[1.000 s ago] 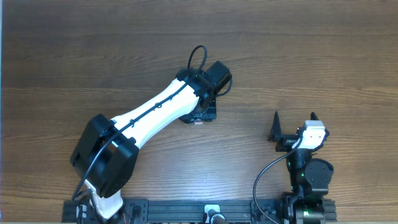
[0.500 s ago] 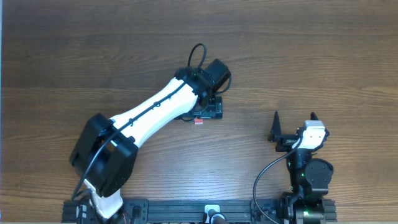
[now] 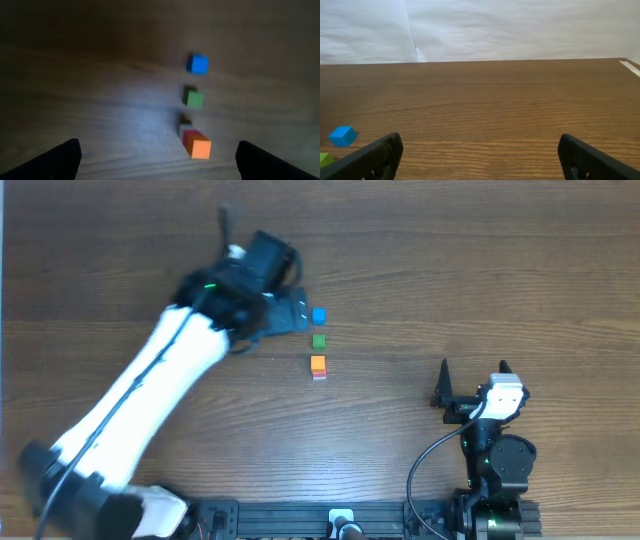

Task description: Stack Cubes

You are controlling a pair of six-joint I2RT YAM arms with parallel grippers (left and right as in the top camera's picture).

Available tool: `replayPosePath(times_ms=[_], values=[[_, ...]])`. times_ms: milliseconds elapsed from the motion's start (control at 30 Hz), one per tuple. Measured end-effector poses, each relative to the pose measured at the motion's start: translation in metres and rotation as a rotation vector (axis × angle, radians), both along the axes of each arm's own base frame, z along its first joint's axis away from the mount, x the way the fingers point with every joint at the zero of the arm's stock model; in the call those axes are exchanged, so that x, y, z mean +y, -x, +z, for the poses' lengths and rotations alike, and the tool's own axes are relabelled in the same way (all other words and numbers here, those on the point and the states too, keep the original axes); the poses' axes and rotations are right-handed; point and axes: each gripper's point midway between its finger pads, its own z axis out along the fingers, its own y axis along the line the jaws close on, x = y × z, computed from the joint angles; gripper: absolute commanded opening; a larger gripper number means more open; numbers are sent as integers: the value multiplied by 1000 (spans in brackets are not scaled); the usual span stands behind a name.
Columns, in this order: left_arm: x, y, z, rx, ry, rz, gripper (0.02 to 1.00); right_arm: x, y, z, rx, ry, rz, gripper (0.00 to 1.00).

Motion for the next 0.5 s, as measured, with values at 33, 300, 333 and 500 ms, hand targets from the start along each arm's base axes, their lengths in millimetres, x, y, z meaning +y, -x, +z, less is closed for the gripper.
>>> replayPosePath(times_ms=[33, 300, 333, 500], values=[[8, -1, 12, -33, 8, 15, 1000, 0, 0, 0, 0, -1, 0, 993], [62, 6, 63, -195, -57, 132, 998, 0, 0, 0, 0, 0, 0, 993], [72, 7, 66, -204, -90, 154, 1000, 0, 0, 0, 0, -1, 0, 993], [100, 9, 84, -280, -192, 194, 1000, 0, 0, 0, 0, 0, 0, 991]])
